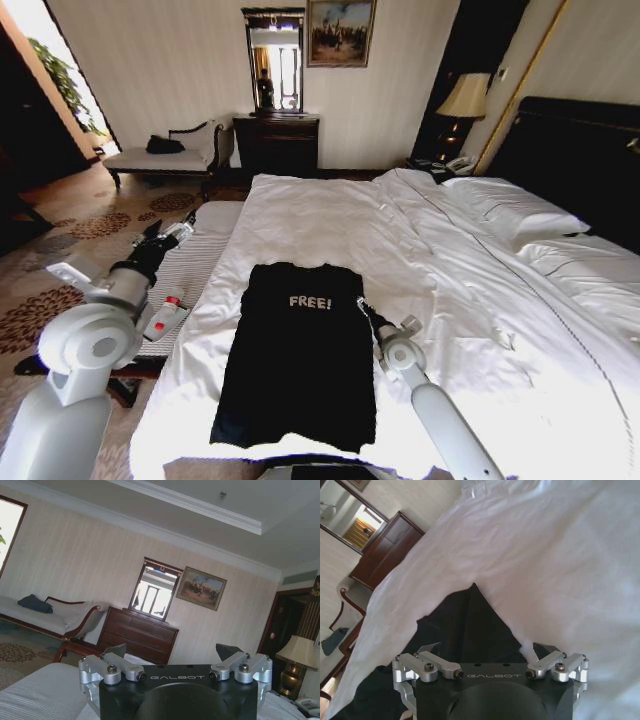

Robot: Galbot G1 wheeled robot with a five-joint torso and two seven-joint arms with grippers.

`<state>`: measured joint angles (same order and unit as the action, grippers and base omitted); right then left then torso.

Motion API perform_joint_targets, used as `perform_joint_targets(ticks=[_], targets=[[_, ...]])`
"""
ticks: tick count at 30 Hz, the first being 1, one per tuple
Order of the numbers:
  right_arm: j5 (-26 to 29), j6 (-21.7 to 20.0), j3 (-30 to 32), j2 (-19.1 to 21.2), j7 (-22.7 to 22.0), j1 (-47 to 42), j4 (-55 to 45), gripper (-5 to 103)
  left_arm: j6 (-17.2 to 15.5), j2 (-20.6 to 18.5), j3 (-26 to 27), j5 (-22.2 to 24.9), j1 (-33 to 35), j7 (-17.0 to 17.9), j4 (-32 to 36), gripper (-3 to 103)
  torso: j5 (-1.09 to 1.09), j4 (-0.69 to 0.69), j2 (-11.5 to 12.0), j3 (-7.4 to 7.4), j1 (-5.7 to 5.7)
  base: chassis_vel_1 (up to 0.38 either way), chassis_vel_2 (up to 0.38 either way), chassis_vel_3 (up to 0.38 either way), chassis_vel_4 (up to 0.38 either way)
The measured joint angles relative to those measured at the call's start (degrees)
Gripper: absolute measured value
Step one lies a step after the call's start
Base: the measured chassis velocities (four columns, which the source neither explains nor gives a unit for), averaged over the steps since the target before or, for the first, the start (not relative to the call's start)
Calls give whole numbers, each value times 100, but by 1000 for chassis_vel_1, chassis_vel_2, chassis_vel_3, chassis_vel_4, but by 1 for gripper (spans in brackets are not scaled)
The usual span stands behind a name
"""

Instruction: Fold the clothes on the bed.

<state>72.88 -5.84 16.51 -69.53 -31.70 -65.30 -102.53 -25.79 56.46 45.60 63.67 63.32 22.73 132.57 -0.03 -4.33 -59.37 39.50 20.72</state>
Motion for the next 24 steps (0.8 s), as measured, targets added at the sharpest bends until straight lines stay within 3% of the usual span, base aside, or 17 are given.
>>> perform_joint_targets(ticks=[5, 7, 10, 11, 13, 17, 19, 24], targets=[[215, 8, -5, -42, -6, 139, 272, 98, -9, 17, 12, -9, 51, 16, 78, 100, 0, 0, 0, 0, 0, 0, 0, 0, 0], [447, 2, -5, -42, -52, 290, 416, 88, -14, 17, 84, -10, 135, 25, 127, 100, 0, 2, 0, 0, 0, 0, 0, 0, 0], [506, -2, -8, -42, -61, 327, 442, 83, -15, 18, 146, -11, 198, 30, 160, 100, 0, 2, 0, 0, 1, 0, 0, 0, 0], [521, -3, -15, -48, -62, 328, 444, 72, -16, 26, 179, -11, 242, 34, 184, 100, 0, 0, 0, 0, 0, 0, 0, 0, 0], [522, -4, -20, -63, -62, 325, 445, 72, -17, 34, 198, -13, 269, 37, 202, 100, 0, 0, 0, 0, 0, 0, 0, 0, 0], [517, 0, -26, -99, -62, 307, 440, 50, -19, 63, 258, -26, 354, 43, 274, 100, 0, 0, 0, 0, 0, 0, 0, 0, 0], [511, 6, -23, -100, -62, 307, 437, 50, -20, 66, 270, -28, 370, 44, 285, 100, 0, 0, 0, 0, 0, 0, 0, 0, 0], [480, 34, 7, -109, -62, 382, 515, 28, -23, 78, 313, -51, 429, 51, 307, 100, 0, 0, 0, 0, 0, 0, 0, 0, 0]])
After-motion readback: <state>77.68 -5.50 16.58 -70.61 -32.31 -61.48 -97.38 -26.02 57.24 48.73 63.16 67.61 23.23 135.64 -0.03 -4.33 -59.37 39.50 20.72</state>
